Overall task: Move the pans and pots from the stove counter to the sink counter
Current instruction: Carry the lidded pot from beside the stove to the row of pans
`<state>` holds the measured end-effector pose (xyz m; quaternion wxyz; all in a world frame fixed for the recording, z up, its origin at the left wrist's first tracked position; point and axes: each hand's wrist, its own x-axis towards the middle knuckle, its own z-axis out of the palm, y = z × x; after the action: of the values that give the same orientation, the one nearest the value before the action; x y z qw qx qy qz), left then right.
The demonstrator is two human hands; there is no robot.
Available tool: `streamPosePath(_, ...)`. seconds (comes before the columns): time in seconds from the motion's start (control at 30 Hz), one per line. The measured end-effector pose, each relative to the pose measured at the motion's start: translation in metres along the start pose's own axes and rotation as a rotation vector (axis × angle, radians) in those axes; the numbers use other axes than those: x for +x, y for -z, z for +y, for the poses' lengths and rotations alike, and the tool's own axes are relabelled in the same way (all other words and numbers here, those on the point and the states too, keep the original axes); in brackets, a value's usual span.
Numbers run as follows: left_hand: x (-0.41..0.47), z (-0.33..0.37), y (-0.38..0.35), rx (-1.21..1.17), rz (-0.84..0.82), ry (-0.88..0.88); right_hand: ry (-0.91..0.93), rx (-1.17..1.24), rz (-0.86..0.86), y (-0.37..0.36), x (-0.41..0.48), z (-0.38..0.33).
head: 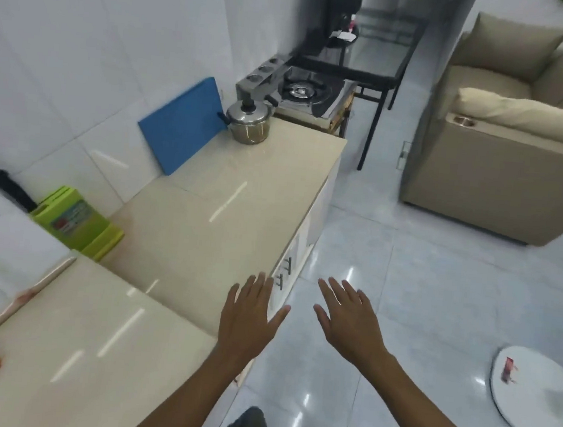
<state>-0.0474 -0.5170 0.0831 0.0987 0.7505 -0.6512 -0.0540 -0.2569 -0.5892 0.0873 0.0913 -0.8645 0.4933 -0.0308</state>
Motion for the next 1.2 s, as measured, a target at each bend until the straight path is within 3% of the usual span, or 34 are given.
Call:
streamPosePath(0.27, 0.181, -0.011, -0.03, -0.029, 0.028, 0.117, 0.038, 0.01, -0.038, 0.005, 0.199, 0.074)
streamPosePath(0.63, 0.458, -0.071, -0.029, -0.109, 0.111, 0.439, 0.177, 0.04, -0.081, 0.049, 0.508, 0.125)
streamPosePath(0.93, 0.616, -0.145, -0.012, -0.178, 0.197, 0.8, 0.308, 0.313, -0.185, 0.033, 0.774, 0.121)
streamPosePath(1.1, 0.689, -0.163, -0.013, -0.412, 0.238, 1.092, 0.164, 0.588, -0.329, 0.018, 0.881, 0.127)
streamPosePath(1.2, 0.724, -0.174, -0.013, -0.445, 0.21, 1.208, 0.143, 0.623, -0.368, 0.011, 0.919, 0.129)
